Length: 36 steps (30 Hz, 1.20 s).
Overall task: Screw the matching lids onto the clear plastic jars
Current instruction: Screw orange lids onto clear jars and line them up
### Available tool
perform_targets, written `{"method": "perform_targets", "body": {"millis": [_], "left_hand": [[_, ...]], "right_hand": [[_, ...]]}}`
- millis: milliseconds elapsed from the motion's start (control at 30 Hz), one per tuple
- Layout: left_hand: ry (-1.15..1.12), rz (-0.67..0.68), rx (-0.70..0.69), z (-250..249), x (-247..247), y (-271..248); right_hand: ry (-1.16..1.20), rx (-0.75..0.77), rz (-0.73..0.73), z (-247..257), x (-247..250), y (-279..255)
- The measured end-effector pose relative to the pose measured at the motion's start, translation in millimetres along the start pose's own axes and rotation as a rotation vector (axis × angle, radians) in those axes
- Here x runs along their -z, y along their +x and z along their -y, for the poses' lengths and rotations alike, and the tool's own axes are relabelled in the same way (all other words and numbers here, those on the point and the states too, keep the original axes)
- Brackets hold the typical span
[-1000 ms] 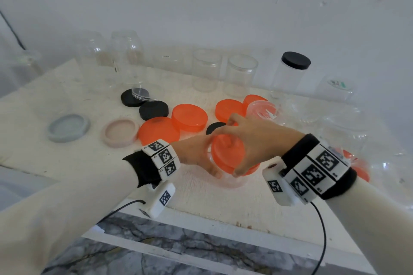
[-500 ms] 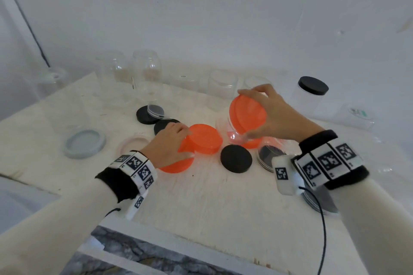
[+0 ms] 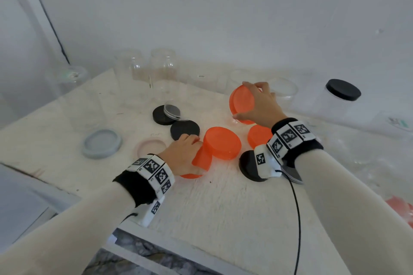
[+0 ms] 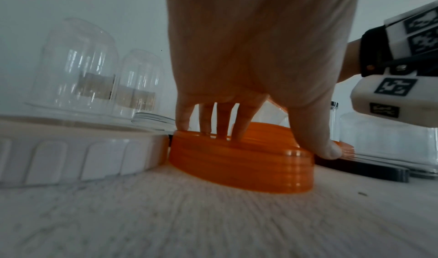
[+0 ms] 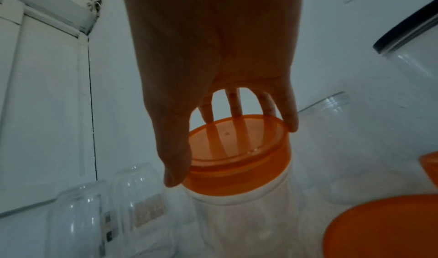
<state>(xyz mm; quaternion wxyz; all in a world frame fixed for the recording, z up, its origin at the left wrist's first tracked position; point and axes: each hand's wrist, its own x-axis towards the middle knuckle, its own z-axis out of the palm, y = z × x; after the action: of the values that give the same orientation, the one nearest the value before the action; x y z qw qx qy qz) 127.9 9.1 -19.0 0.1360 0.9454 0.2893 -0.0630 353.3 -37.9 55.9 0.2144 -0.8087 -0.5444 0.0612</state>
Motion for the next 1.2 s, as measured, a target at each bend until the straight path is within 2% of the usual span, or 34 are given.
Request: {"method": "perform_targets", "body": {"millis": [200, 433, 667, 800, 1033, 1200], "left_hand": [[0.018, -0.008, 0.006, -1, 0, 2], [0.018, -0.004, 0.013, -2, 1, 2], [0.033, 0.005, 0.02, -3, 2, 2], [0.038, 0.003, 0.02, -3, 1, 2], [0.043, 0.014, 0.022, -4, 2, 1], [0.04, 0.013, 0.028, -5, 2, 0]], "right_hand": [[-0.038, -0.002, 0.052, -5, -16, 12], [-0.102, 0.078, 0.115, -5, -23, 22], [-0.136, 0.137, 0.099, 2, -28, 27], [-0.137, 0.143, 0.146, 3, -31, 30], [-0.092, 0.137, 0.115, -1, -37, 28], [-0.155, 0.12, 0.14, 1, -37, 24]]}}
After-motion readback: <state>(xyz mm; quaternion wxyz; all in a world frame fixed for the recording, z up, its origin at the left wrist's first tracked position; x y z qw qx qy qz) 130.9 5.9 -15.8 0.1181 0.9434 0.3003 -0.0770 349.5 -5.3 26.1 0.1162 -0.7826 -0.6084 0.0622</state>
